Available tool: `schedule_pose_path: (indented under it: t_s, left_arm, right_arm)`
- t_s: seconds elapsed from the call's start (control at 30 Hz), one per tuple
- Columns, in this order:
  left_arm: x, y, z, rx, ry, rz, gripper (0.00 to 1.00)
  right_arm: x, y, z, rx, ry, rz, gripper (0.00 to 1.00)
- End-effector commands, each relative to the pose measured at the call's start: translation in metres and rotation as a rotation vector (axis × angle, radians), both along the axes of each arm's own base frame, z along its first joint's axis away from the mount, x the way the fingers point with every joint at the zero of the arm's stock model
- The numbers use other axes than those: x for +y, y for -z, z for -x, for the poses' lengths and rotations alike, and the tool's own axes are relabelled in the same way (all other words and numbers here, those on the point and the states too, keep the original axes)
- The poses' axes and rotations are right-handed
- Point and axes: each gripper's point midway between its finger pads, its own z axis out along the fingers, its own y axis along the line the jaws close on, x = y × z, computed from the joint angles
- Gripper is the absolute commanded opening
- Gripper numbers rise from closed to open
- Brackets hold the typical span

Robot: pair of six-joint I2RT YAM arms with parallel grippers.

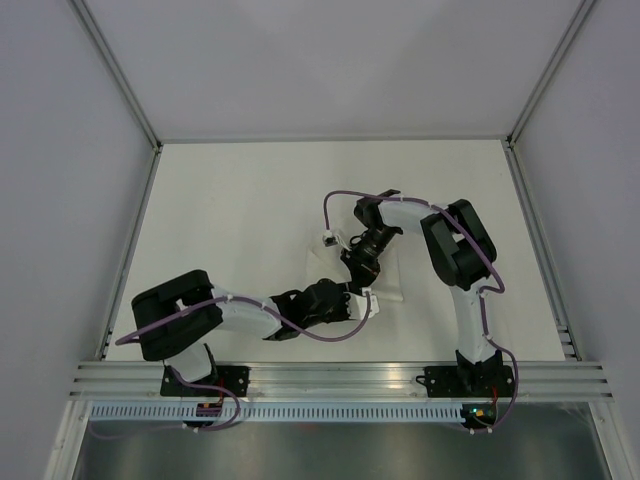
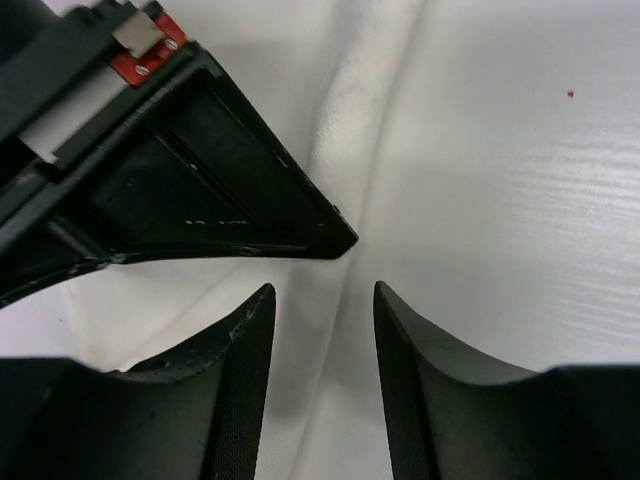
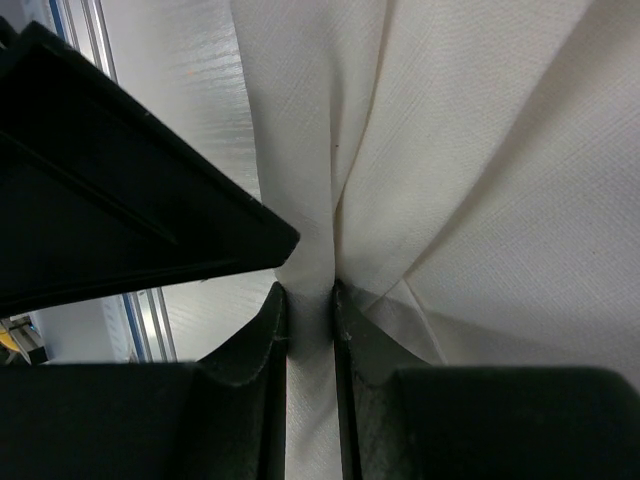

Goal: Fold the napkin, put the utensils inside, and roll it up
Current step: Roll the napkin at the center of the board.

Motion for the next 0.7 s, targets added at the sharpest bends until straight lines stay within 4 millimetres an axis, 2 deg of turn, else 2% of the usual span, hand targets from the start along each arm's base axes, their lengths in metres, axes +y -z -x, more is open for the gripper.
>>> schedule_pose_path:
  t_s: [0.0, 0.3, 0.4, 0.5, 0.6, 0.67]
  left_arm:
    - [-0.010, 0.003, 0.001, -0.017, 0.062, -0.037, 0.50]
    - [-0.005, 0.028, -0.010, -0.004, 0.034, -0.085, 0.50]
    - [-0.002, 0.037, -0.009, 0.007, 0.033, -0.110, 0.47]
    - [0.005, 0.047, -0.006, 0.031, 0.033, -0.144, 0.37]
    - [0.007, 0.055, -0.001, 0.059, 0.047, -0.160, 0.19]
    - [0.006, 0.056, 0.000, 0.072, 0.051, -0.161, 0.12]
  right_arm:
    - [-0.032, 0.057, -0.014, -0.102, -0.079, 0.163, 0.04]
    - [-0.034, 0.058, -0.014, -0.091, -0.077, 0.169, 0.04]
    - [-0.033, 0.059, -0.015, -0.088, -0.076, 0.167, 0.03]
    - [-0.033, 0.058, -0.015, -0.083, -0.075, 0.166, 0.03]
    - [-0.034, 0.058, -0.016, -0.078, -0.069, 0.165, 0.03]
    - [-0.033, 0.056, -0.017, -0.080, -0.067, 0.159, 0.04]
